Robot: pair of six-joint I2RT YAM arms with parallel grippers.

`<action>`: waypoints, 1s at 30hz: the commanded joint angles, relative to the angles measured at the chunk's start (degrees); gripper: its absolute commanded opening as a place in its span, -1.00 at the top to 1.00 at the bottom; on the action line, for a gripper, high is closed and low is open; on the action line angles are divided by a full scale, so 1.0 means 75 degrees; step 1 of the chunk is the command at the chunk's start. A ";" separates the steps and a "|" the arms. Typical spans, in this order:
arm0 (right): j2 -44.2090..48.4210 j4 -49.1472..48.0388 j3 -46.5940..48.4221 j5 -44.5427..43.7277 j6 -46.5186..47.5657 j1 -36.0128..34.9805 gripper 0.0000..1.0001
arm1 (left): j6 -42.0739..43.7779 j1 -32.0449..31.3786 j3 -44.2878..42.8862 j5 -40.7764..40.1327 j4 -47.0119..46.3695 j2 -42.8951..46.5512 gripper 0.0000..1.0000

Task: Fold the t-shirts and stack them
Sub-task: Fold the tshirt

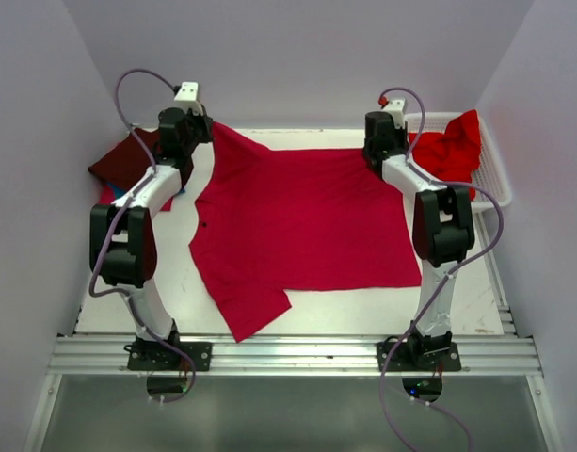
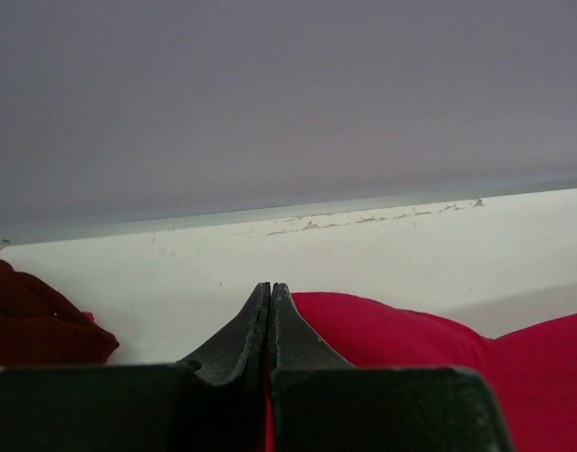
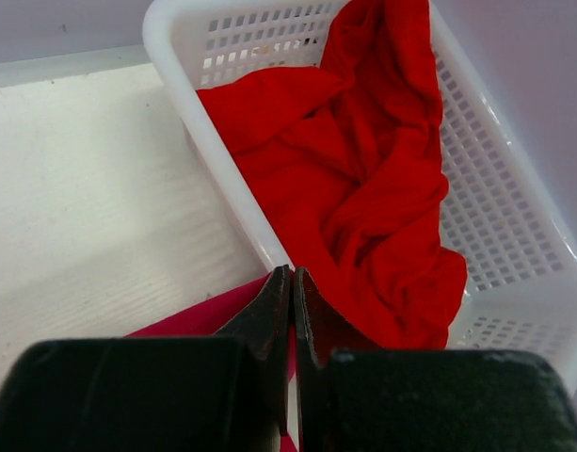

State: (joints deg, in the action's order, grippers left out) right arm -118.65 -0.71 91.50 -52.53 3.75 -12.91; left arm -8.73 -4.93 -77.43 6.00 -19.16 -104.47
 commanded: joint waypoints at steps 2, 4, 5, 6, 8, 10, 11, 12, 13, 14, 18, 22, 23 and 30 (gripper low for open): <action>-0.0292 -0.0105 0.0618 0.0382 -0.0265 0.0139 1.00 | 0.0215 -0.0069 -0.0785 0.0009 -0.0422 -0.0601 1.00; -0.0363 -0.0116 0.0667 0.0546 -0.0289 0.0162 1.00 | 0.0203 -0.0081 -0.1043 0.0032 -0.0364 -0.0789 1.00; -0.0387 -0.0105 0.0690 0.0721 -0.0312 0.0162 1.00 | 0.0215 -0.0081 -0.1159 0.0032 -0.0352 -0.0941 1.00; -0.0399 -0.0081 0.0713 0.0816 -0.0335 0.0162 1.00 | 0.0215 -0.0093 -0.1207 0.0032 -0.0340 -0.1012 1.00; -0.0422 0.0024 0.0749 0.0910 -0.0371 0.0162 1.00 | 0.0227 -0.0093 -0.1301 0.0044 -0.0282 -0.1141 1.00; -0.0434 0.0071 0.0725 0.1098 -0.0371 0.0151 1.00 | 0.0238 -0.0116 -0.1290 0.0032 -0.0282 -0.1188 1.00; -0.0434 0.0071 0.0679 0.1110 -0.0417 0.0151 1.00 | 0.0238 -0.0116 -0.1255 0.0020 -0.0270 -0.1212 1.00; -0.0387 0.0071 0.0632 0.1156 -0.0429 0.0162 1.00 | 0.0250 -0.0128 -0.1196 0.0009 -0.0281 -0.1212 1.00; -0.0387 0.0071 0.0585 0.1180 -0.0441 0.0162 1.00 | 0.0262 -0.0140 -0.1161 0.0009 -0.0282 -0.1224 1.00; -0.0364 0.0234 0.0492 0.1203 -0.0441 0.0151 1.00 | 0.0274 -0.0128 -0.1103 -0.0003 -0.0282 -0.1212 1.00; -0.0293 0.0411 0.0304 0.1309 -0.0722 0.0151 1.00 | 0.0262 -0.0128 -0.0623 -0.0062 -0.0398 -0.1130 1.00; -0.0013 0.0563 0.0023 0.1379 -0.0863 0.0150 1.00 | 0.0192 -0.0163 -0.0119 -0.0085 -0.0492 -0.0943 1.00; 0.0034 0.0656 -0.0117 0.1368 -0.0944 0.0151 1.00 | 0.0192 -0.0186 -0.0013 -0.0108 -0.0516 -0.0838 1.00; 0.0609 0.1266 -0.0844 0.1298 -0.1577 0.0127 1.00 | -0.0019 -0.0350 0.1286 -0.0401 -0.0879 -0.0380 1.00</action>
State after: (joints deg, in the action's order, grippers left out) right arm -119.70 6.44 86.76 -42.26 -4.08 -11.84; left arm -8.03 -6.79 -70.43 5.02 -20.34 -112.07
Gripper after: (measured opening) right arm 0.014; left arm 0.006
